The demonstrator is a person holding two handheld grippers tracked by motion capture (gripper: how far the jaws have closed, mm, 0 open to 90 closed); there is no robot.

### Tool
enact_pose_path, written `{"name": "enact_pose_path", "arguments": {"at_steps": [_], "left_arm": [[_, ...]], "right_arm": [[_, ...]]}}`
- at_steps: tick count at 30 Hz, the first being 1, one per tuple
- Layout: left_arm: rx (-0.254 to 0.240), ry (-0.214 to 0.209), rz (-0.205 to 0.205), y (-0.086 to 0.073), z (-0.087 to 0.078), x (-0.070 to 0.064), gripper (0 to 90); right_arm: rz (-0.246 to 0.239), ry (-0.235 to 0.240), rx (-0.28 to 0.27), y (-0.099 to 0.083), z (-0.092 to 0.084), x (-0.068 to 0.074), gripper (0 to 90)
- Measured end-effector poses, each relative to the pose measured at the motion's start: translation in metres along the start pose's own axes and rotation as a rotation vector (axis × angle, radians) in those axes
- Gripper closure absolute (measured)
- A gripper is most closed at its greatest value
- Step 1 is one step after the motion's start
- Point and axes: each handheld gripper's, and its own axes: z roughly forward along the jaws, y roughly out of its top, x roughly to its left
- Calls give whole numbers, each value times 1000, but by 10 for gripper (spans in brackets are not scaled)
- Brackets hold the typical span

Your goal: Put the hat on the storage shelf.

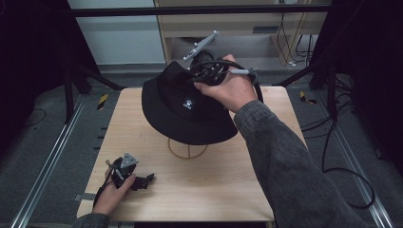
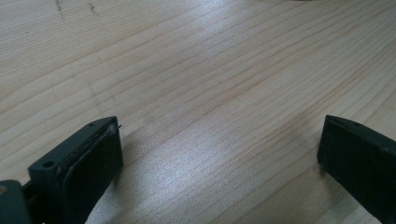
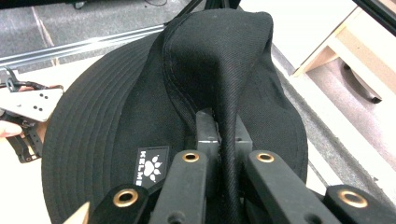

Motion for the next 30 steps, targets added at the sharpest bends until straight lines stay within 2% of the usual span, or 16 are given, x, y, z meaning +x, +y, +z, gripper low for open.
{"name": "enact_pose_path", "arguments": {"at_steps": [9,30], "left_arm": [[0,0,-1,0,0,0,0],[-1,2,-1,0,0,0,0]], "right_arm": [[-18,10,20,3,12,6,879],[-15,19,48,4,29,11,865]]}}
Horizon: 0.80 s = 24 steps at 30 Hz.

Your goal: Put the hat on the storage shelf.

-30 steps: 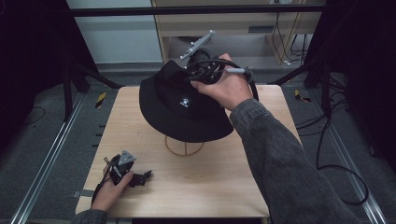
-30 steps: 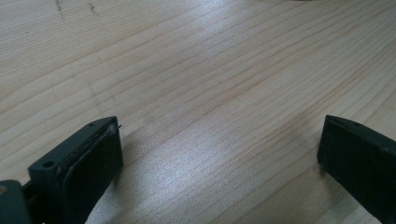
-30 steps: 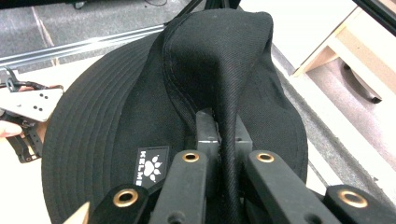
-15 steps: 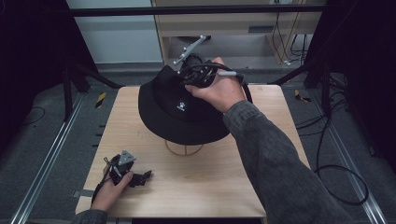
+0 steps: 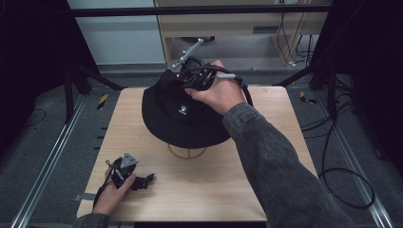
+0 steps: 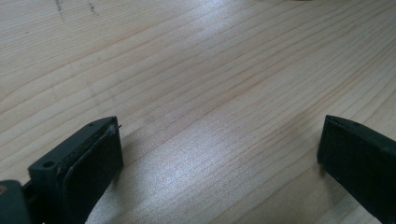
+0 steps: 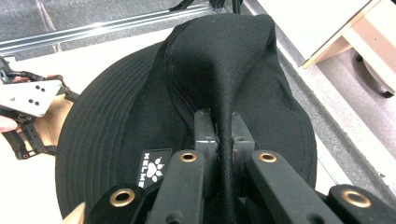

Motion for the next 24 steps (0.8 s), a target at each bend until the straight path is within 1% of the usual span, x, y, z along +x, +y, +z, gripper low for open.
{"name": "enact_pose_path", "arguments": {"at_steps": [6,9,24], "left_arm": [[0,0,0,0,0,0,0],[0,0,-1,0,0,0,0],[0,0,0,0,0,0,0]], "right_arm": [[1,2,9,0,4,-1,858],[12,4,19,-1,6,-1,856],[13,12,41,3,9,1,847]]}}
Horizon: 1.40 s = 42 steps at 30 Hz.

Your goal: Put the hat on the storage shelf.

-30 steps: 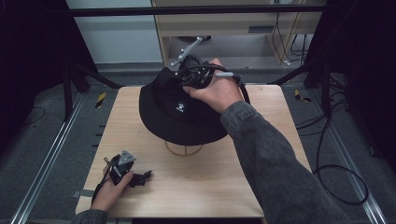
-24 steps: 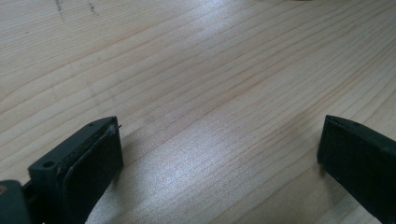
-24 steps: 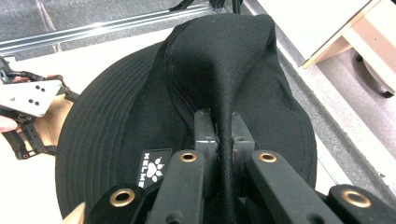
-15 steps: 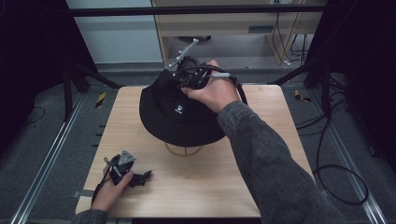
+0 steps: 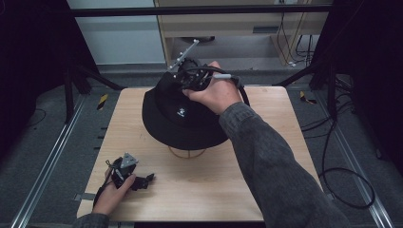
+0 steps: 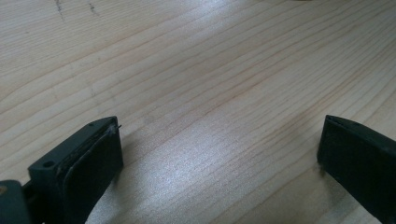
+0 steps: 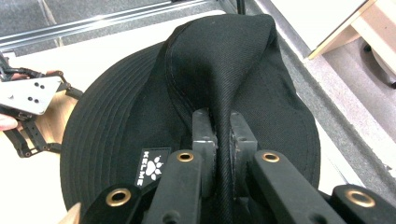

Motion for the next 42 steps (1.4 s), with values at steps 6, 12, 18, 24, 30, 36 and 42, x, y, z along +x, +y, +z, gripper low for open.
{"name": "enact_pose_path", "arguments": {"at_steps": [6,12,18,24,30,36,42], "left_arm": [[-1,1,0,0,0,0,0],[-1,1,0,0,0,0,0],[-1,1,0,0,0,0,0],[-1,1,0,0,0,0,0],[-1,1,-1,0,0,0,0],[0,-1,0,0,0,0,0],[0,0,0,0,0,0,0]], "right_arm": [[2,3,14,0,2,0,837],[12,4,11,-1,3,0,783],[18,0,9,-1,2,2,671],[24,-4,1,-2,-1,4,582],[39,-6,-15,-5,-7,3,497],[55,-4,-40,-9,-14,3,432],[72,-4,-63,-14,-22,4,386]]}}
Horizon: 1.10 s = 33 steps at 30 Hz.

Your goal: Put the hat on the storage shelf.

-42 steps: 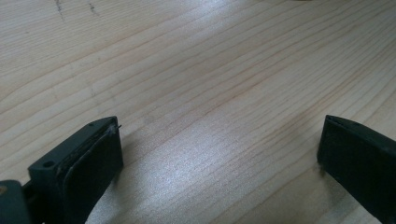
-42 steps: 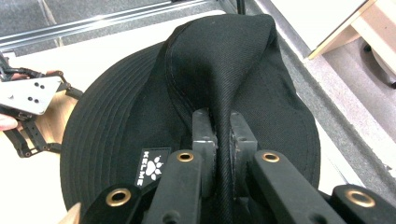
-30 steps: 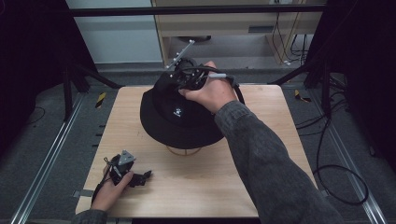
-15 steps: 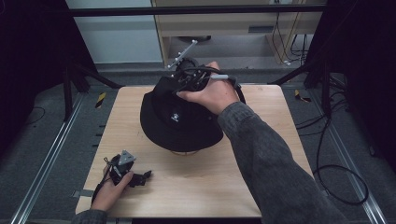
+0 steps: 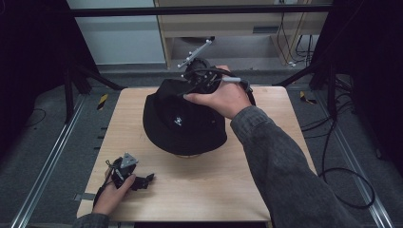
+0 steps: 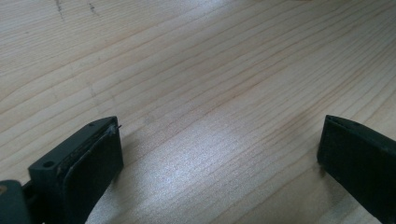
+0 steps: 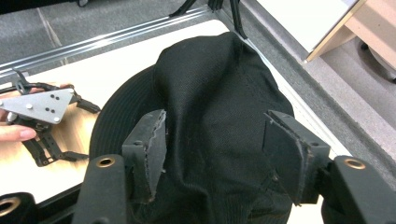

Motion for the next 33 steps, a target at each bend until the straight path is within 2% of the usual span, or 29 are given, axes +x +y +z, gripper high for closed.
{"name": "enact_pose_path", "arguments": {"at_steps": [19,33], "left_arm": [[1,1,0,0,0,0,0],[1,2,-1,0,0,0,0]], "right_arm": [[49,-24,-51,-19,-23,-5,284],[93,-46,-77,-42,-39,-9,198]]}}
